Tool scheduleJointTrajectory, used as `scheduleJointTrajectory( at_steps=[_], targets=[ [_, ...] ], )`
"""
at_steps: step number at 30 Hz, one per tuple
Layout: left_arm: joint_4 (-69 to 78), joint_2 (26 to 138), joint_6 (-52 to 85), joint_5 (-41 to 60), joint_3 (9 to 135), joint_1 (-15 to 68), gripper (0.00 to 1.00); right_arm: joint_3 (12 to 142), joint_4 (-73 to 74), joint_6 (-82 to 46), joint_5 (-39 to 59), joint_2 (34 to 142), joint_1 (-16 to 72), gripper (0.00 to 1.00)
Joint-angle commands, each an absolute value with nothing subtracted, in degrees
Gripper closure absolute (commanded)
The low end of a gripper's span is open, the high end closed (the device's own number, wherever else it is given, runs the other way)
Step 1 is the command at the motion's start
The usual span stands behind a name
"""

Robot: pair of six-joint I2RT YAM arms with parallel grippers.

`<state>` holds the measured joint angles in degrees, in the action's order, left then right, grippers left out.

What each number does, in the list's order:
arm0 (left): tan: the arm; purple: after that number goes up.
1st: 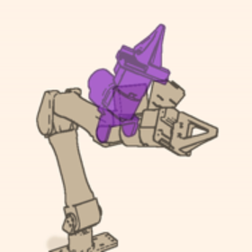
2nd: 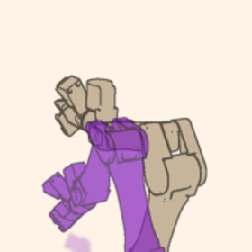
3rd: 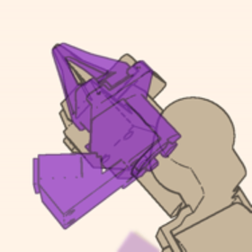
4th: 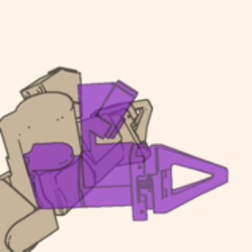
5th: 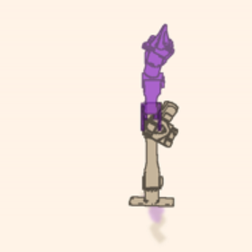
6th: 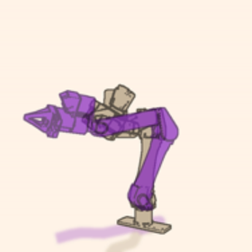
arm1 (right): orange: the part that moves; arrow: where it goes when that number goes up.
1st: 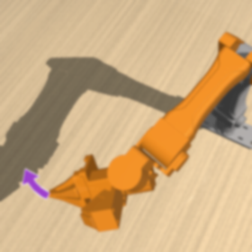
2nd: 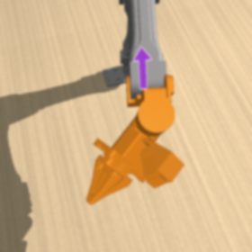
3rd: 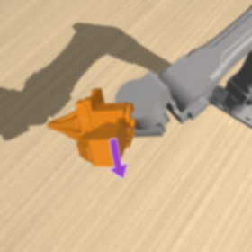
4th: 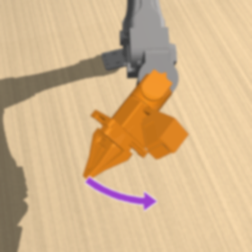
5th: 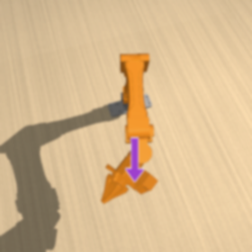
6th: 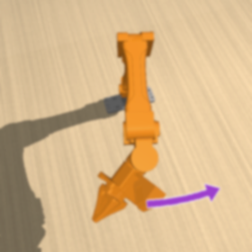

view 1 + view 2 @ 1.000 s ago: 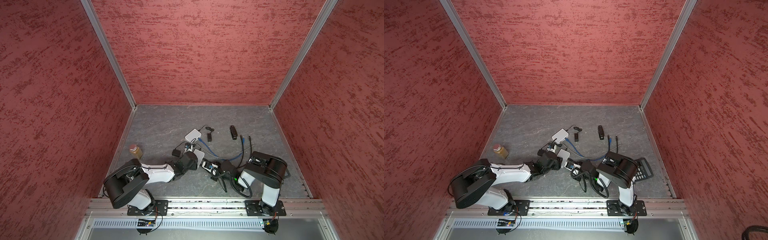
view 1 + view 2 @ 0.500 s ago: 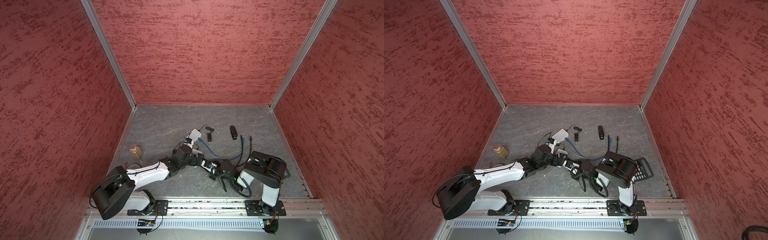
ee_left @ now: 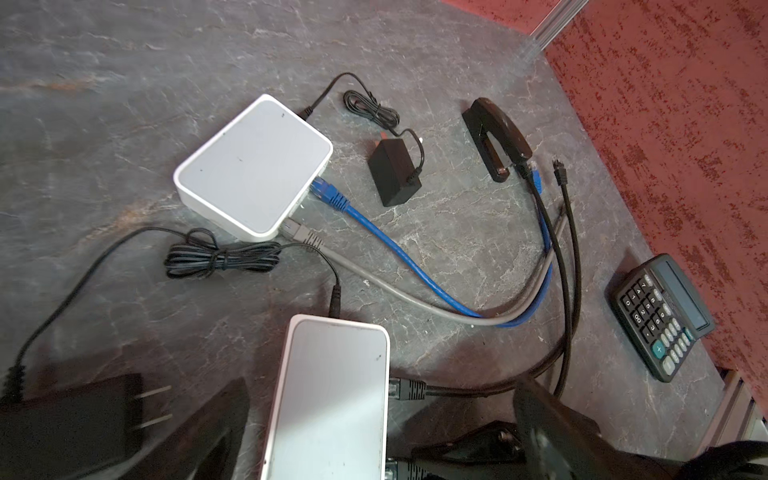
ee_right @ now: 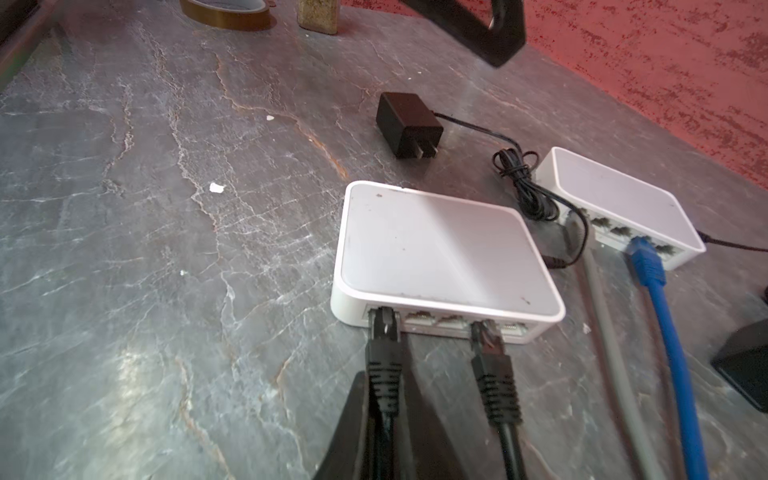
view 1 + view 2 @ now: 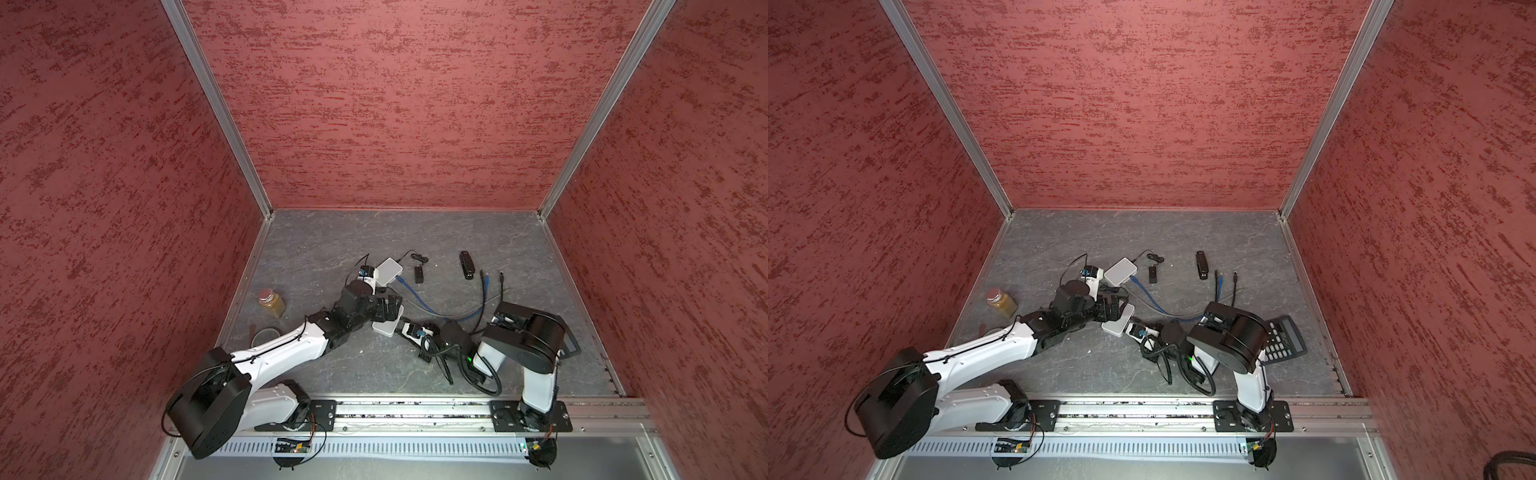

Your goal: Insert the plug into the switch port

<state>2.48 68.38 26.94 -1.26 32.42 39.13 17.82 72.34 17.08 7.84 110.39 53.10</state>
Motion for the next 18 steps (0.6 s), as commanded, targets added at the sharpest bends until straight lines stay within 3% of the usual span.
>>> scheduleJointTrajectory(
  at_steps=[1, 10, 11, 12, 13, 18],
  targets=[
    [-0.2, 65.4, 25.6, -3.8, 31.0, 37.9, 0.0, 17.9, 75.7, 15.0, 7.0, 111.0, 53.6, 0.84],
    [-4.8, 57.2, 26.4, -5.8, 27.3, 34.9, 0.0, 17.0, 77.9, 12.4, 5.0, 109.5, 53.5, 0.4],
    [-5.7, 56.5, 26.1, -6.2, 27.3, 34.8, 0.0, 17.4, 76.5, 12.1, 5.4, 108.4, 53.5, 0.27],
    [-6.5, 55.8, 25.9, -6.4, 27.3, 34.7, 0.0, 17.8, 74.9, 11.9, 5.7, 107.4, 53.5, 0.07],
    [-7.3, 55.2, 25.6, -6.8, 27.3, 34.5, 0.0, 18.3, 72.9, 11.5, 5.8, 106.2, 53.5, 0.01],
    [-9.7, 51.8, 24.9, -7.3, 27.0, 32.6, 0.0, 21.5, 61.3, 11.0, 4.9, 98.8, 53.5, 0.01]
  ],
)
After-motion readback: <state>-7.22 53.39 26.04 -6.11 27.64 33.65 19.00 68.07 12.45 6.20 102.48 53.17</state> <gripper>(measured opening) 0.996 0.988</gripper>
